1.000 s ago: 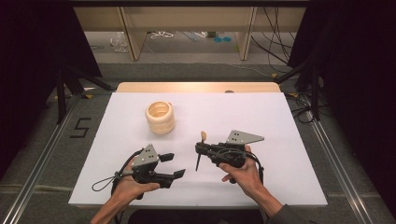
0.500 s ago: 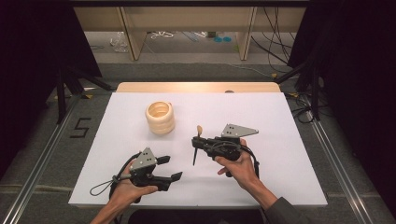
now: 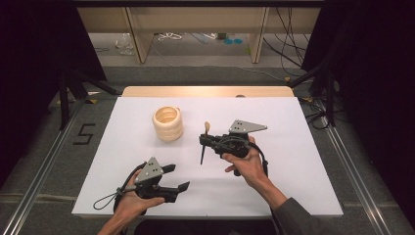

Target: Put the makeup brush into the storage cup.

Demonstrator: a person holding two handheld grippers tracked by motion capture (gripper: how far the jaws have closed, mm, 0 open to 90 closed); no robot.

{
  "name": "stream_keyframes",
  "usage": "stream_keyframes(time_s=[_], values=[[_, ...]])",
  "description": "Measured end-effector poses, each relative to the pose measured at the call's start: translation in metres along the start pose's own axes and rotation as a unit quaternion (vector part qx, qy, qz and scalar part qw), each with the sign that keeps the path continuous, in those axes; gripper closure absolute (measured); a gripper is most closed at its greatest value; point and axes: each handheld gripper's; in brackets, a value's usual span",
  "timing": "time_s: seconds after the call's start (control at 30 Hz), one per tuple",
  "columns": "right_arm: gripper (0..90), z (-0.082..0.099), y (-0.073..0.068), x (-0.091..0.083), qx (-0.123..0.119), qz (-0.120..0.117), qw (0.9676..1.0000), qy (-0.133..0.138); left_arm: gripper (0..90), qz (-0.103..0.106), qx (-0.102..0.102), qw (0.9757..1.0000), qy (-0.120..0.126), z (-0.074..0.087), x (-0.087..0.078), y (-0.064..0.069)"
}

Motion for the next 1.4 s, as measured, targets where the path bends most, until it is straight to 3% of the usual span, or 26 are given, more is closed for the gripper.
stream_keyframes(time_s=[0.1,0.2,0.23,0.3,0.43,0.53,0.6,0.63,0.67,0.7,0.73,0.83,0.93,0.97,1.4], values=[[83.6,-0.004,0.004,0.004,-0.011,0.003,0.9999,0.004,22.6,-0.002,0.004,1.0,0.0,0.0,0.0,0.0],[83.6,-0.007,0.007,0.009,-0.007,0.0,0.9999,0.013,22.3,-0.004,0.003,1.0,-0.004,0.0,0.0,0.0],[83.6,-0.008,0.008,0.011,-0.008,0.004,0.9999,0.013,22.3,-0.002,0.011,0.9999,-0.004,0.0,0.0,-0.001],[83.6,-0.01,0.009,0.013,0.002,0.008,1.0,-0.002,22.3,-0.001,0.009,1.0,0.001,0.0,0.0,-0.001],[83.6,-0.012,0.015,0.021,0.006,0.008,0.9999,0.008,22.1,-0.005,0.027,0.9996,0.001,-0.001,0.0,-0.004],[83.6,-0.015,0.017,0.024,0.009,0.01,0.9999,0.006,22.1,-0.013,0.016,0.9998,0.001,-0.001,0.0,-0.003],[83.6,-0.016,0.019,0.027,0.011,0.011,0.9998,0.008,22.0,-0.022,0.038,0.999,0.004,-0.002,-0.001,-0.007],[83.6,-0.017,0.021,0.029,0.007,0.012,0.9999,0.009,21.9,-0.02,0.032,0.9993,0.004,-0.002,-0.001,-0.006],[83.6,-0.018,0.021,0.029,0.014,0.012,0.9998,0.006,21.9,-0.012,0.01,0.9999,0.005,-0.001,0.0,-0.004],[83.6,-0.019,0.023,0.032,0.012,0.015,0.9998,0.01,21.9,-0.015,0.018,0.9997,0.007,-0.001,0.0,-0.005],[83.6,-0.02,0.023,0.033,0.016,0.014,0.9997,0.01,21.8,-0.025,0.038,0.9989,0.01,-0.002,0.0,-0.008],[83.6,-0.023,0.025,0.038,0.014,0.014,0.9998,0.005,21.4,-0.017,0.012,0.9998,0.004,-0.001,-0.001,-0.005],[83.6,-0.026,0.027,0.043,0.011,0.014,0.9998,0.011,21.1,-0.011,0.009,0.9999,0.003,-0.001,-0.001,-0.004],[83.6,-0.027,0.027,0.045,0.012,0.014,0.9998,0.006,21.1,-0.012,-0.002,0.9999,0.0,-0.001,-0.001,-0.003],[83.6,-0.038,0.036,0.062,0.004,0.02,0.9998,0.008,20.9,-0.01,-0.001,0.9999,0.0,-0.001,-0.001,-0.003]])
Point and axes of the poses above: each handheld gripper's, and its own axes: x roughly forward along the jaws, z roughly out of its underside, y roughly to its right, and after that the axes turned 13 degrees about y, right-handed
